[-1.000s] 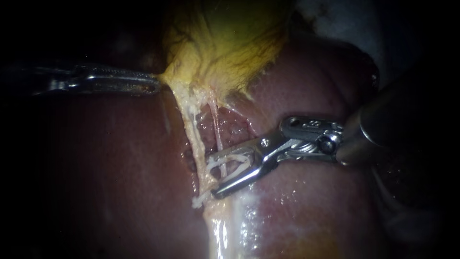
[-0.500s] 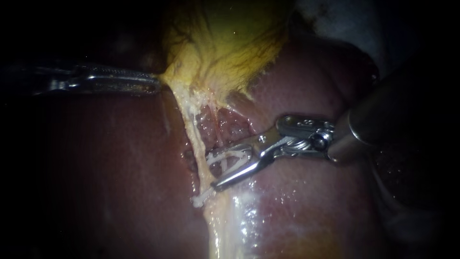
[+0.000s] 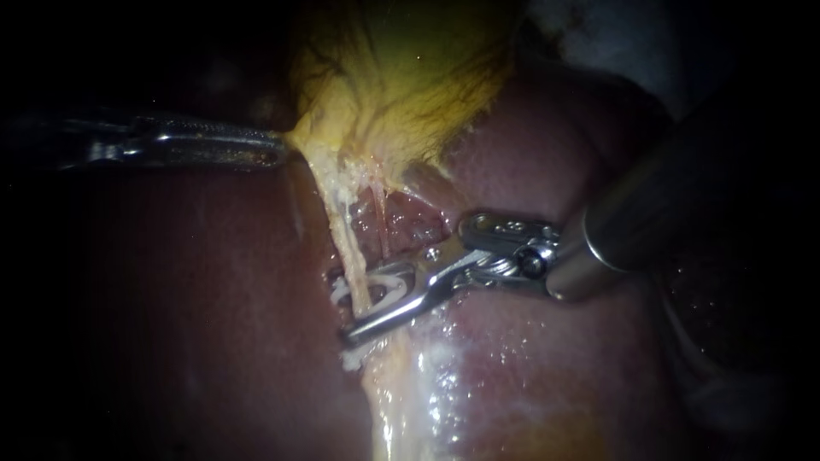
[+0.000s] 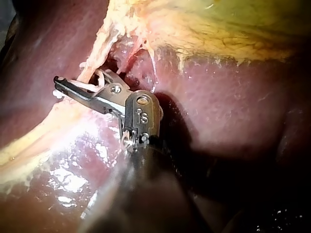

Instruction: Clipping second clip left tube

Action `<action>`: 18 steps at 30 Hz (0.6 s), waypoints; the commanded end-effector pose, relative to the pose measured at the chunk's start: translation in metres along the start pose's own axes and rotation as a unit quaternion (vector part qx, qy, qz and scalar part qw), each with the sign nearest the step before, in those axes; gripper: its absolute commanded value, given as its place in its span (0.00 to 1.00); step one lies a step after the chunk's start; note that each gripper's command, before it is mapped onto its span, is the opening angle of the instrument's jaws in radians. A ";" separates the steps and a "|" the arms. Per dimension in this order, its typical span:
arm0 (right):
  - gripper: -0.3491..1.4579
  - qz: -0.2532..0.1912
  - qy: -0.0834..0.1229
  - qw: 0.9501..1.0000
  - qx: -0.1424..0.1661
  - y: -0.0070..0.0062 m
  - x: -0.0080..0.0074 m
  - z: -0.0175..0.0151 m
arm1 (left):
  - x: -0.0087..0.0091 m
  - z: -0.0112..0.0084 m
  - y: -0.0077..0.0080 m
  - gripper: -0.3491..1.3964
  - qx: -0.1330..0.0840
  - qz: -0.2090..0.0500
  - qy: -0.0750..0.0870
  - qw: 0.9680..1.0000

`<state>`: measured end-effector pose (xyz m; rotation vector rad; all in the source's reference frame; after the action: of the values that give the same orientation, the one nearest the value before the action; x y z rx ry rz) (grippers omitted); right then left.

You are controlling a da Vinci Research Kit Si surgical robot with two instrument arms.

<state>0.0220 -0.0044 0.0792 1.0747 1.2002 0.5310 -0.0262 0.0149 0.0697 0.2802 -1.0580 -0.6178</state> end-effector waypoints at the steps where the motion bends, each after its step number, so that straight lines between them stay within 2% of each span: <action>1: 0.49 -0.001 -0.001 1.000 0.011 -0.0005 0.0001 0.0000 | 0.0000 0.0000 0.0000 0.00 0.000 0.000 0.000 1.000; 11: 0.47 -0.005 -0.020 0.998 0.054 -0.0044 0.0000 0.0015 | 0.0000 0.0000 0.0000 0.00 0.000 0.000 0.000 1.000; 16: 0.43 -0.006 -0.030 0.997 0.069 -0.0047 0.0006 0.0017 | 0.0000 0.0000 0.0000 0.00 0.000 0.000 0.000 1.000; 18: 0.38 -0.005 -0.028 0.997 0.067 -0.0046 0.0009 0.0016 | 0.0000 0.0000 0.0000 0.00 0.000 0.000 0.000 1.000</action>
<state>0.0230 -0.0062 0.0746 1.1876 1.2069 0.4161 -0.0261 0.0149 0.0698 0.2801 -1.0579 -0.6177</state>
